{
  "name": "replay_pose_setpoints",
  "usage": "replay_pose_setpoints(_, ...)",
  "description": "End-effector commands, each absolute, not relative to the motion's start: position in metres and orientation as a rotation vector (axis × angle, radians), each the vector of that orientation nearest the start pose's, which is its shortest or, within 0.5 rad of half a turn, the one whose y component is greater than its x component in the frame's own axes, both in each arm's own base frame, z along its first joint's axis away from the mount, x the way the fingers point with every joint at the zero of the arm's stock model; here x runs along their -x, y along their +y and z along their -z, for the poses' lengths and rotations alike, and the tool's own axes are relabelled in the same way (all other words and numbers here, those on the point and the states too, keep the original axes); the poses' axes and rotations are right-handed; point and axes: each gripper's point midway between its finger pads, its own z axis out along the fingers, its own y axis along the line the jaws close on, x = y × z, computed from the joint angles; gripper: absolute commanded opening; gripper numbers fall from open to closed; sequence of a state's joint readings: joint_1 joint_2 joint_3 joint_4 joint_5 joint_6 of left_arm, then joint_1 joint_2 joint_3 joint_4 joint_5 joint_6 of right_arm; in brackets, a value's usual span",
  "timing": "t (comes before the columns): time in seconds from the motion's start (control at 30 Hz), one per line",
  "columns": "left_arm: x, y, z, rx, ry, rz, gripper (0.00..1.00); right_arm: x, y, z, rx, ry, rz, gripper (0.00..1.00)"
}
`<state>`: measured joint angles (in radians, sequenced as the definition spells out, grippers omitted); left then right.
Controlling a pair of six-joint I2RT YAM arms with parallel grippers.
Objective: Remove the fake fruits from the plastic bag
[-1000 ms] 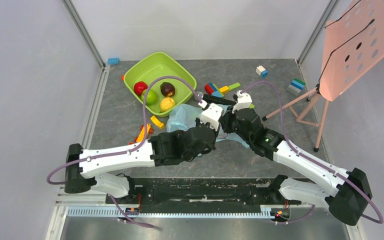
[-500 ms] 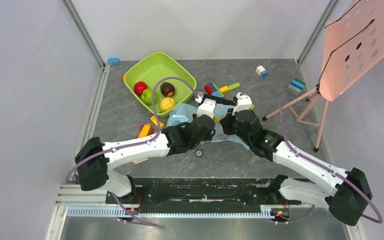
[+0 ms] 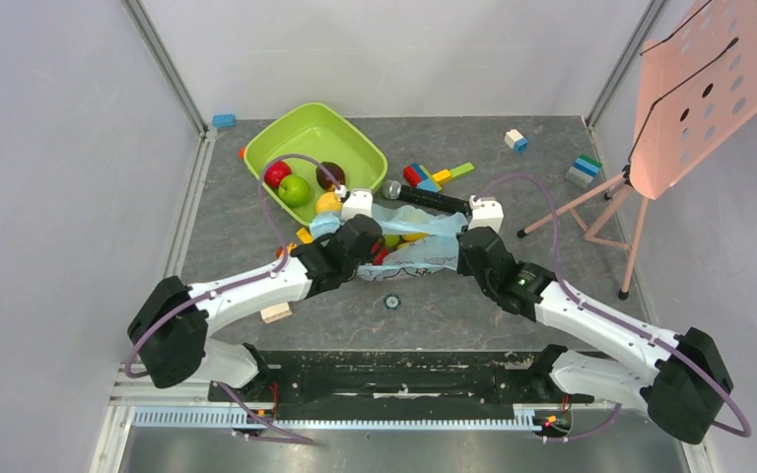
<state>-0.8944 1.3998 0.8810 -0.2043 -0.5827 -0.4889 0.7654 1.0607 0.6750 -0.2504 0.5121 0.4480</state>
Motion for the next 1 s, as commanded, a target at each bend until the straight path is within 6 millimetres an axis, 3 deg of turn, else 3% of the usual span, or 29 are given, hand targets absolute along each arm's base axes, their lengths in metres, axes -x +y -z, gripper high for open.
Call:
replay_pose_setpoints(0.0,-0.300,-0.223,-0.139,-0.063,2.091,0.146,0.02,-0.266,0.144,-0.128,0.042,2.121,-0.073,0.08)
replay_pose_setpoints(0.07,-0.297,-0.234,-0.138,-0.100,2.095,0.212,0.02,-0.265,0.164,-0.134,0.136,2.101,-0.184,0.09)
replay_pose_setpoints(0.23,-0.293,-0.256,-0.139,-0.163,2.093,0.336,0.02,-0.253,0.235,-0.174,0.411,1.955,-0.574,0.10)
replay_pose_setpoints(0.37,-0.291,-0.261,-0.143,-0.188,2.076,0.372,0.02,-0.253,0.266,-0.190,0.484,1.936,-0.652,0.10)
replay_pose_setpoints(0.47,-0.290,-0.265,-0.147,-0.209,2.062,0.401,0.05,-0.262,0.282,-0.188,0.491,1.961,-0.648,0.10)
replay_pose_setpoints(0.7,-0.288,-0.269,-0.143,-0.244,2.073,0.414,0.02,-0.290,0.295,-0.197,0.435,1.985,-0.563,0.09)
replay_pose_setpoints(0.83,-0.284,-0.272,-0.136,-0.264,2.094,0.429,0.02,-0.304,0.274,-0.203,0.404,2.010,-0.368,0.09)
replay_pose_setpoints(0.97,-0.284,-0.272,-0.136,-0.256,2.080,0.445,0.02,-0.305,0.251,-0.211,0.437,2.013,-0.229,0.11)
